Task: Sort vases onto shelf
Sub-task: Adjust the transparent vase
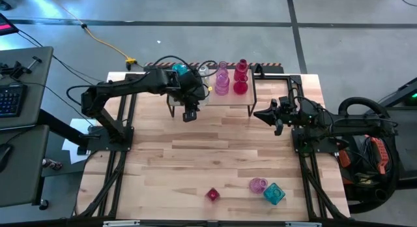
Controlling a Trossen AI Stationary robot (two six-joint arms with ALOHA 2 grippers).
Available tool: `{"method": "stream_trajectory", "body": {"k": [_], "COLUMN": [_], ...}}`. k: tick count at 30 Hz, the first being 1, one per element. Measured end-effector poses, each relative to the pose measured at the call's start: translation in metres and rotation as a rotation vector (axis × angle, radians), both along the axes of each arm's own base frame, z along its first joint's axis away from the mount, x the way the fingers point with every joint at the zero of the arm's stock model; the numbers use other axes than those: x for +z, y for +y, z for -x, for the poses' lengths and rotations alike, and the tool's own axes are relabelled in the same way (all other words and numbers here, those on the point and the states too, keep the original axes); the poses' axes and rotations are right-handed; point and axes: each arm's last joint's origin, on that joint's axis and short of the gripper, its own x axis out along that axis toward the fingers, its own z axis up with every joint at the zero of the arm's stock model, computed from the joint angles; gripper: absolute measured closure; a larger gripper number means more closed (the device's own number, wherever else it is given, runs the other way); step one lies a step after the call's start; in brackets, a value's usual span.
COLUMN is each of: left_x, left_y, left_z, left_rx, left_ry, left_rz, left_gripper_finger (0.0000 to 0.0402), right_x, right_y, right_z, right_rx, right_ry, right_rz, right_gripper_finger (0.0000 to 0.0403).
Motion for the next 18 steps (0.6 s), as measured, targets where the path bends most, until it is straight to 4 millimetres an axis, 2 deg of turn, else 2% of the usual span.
{"method": "stream_trajectory", "body": {"k": [7, 18], "left_x": [-0.0118, -0.0115], "left_y": [-0.0014, 0.0001], "left_z": [-0.0021, -0.0030], "left_rx": [0.004, 0.022], "left_ry": [0.001, -0.004], "left_rz": [0.004, -0.034], "left_gripper_finger": [0.0266, 0.0266], "right_x": [0.0000, 0.0000], "right_y": [0.0000, 0.0000], "right_z": [0.0000, 0.0000], "right_rx": [0.000, 0.000], "right_ry": [0.000, 0.000], "right_rz": [0.000, 0.000], "right_gripper_finger": [0.0402, 0.0402]}}
